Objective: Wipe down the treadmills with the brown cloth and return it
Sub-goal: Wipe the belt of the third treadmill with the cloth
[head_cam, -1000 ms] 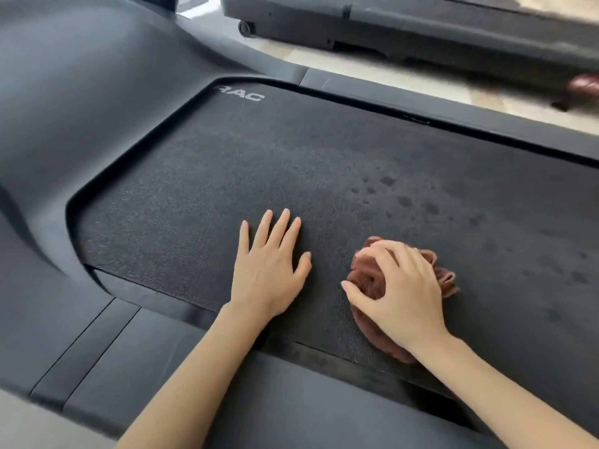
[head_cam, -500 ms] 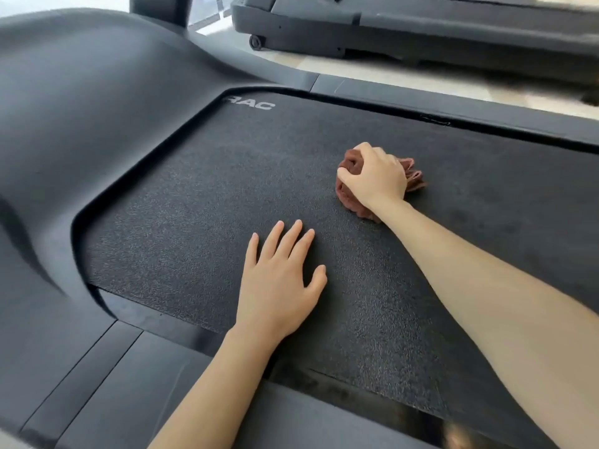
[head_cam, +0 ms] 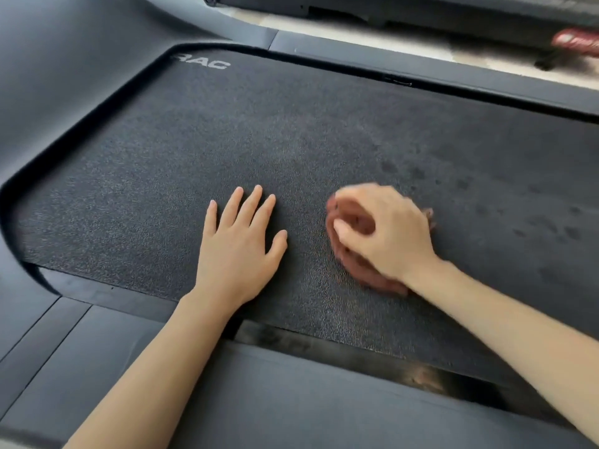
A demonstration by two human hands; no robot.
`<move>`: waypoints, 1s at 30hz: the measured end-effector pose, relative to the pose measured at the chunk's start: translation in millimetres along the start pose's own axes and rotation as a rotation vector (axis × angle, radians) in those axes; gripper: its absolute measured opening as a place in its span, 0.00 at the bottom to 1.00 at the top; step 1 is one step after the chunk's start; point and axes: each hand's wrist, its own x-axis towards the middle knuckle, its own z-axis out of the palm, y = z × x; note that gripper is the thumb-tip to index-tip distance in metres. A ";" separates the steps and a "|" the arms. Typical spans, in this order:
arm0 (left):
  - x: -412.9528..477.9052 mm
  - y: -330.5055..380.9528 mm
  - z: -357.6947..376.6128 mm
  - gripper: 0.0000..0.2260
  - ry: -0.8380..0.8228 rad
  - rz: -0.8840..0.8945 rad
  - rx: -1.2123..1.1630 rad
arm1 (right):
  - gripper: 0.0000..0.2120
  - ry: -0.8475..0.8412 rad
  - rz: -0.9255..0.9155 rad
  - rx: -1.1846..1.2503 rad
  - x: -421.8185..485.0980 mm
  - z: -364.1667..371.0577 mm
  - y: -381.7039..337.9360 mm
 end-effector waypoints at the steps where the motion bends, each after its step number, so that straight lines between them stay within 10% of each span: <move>1: 0.6 0.7 -1.0 0.29 -0.001 0.002 0.004 | 0.17 0.021 0.082 -0.043 22.9 6.3 12.6; 8: -2.4 -1.0 -3.7 0.26 0.008 0.003 -0.005 | 0.21 0.021 0.476 -0.208 128.3 30.3 60.3; 21: -22.4 40.6 -11.3 0.24 -0.142 0.132 0.014 | 0.23 -0.097 0.236 -0.116 -132.7 -47.7 -37.3; 30: -51.5 73.7 0.1 0.23 -0.127 0.246 -0.039 | 0.19 -0.021 0.327 -0.253 -44.3 -38.5 37.6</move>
